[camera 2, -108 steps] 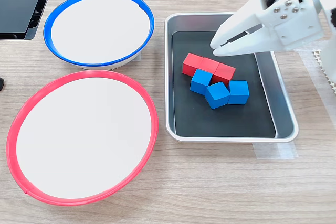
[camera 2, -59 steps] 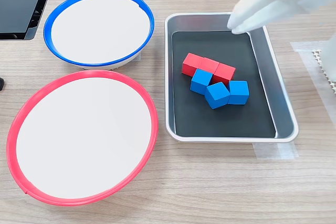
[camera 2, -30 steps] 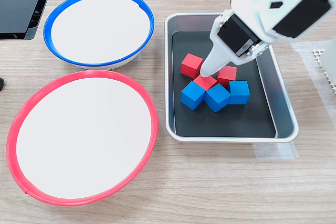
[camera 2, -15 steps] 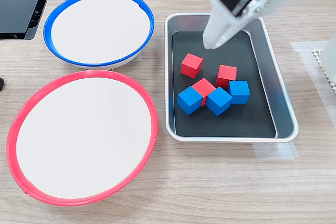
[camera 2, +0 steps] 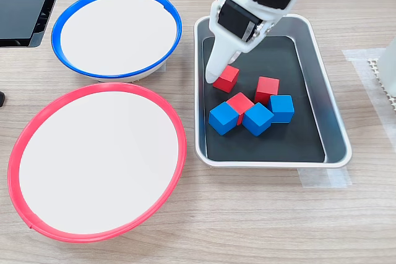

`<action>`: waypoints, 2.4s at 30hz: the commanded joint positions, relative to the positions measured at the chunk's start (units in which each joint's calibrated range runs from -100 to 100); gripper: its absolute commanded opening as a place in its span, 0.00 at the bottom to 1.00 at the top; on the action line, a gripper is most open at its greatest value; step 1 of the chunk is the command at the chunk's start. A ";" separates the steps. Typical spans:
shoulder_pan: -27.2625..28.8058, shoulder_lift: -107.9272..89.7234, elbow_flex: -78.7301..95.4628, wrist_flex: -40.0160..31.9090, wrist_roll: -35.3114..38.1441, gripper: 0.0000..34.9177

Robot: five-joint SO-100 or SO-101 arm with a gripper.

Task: Move six blocks from tray to matching dishes

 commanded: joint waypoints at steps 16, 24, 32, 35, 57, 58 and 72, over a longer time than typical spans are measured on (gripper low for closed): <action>-15.46 12.32 -48.24 25.65 -15.63 0.00; -23.37 31.51 -60.26 12.85 -22.76 0.01; -23.09 30.57 -54.43 14.42 -17.24 0.14; -21.02 23.07 -50.97 24.91 -12.21 0.01; -16.50 -0.22 -13.74 14.34 12.16 0.25; -16.31 0.04 -13.92 13.35 15.24 0.38; -11.04 4.39 -8.46 5.84 27.69 0.43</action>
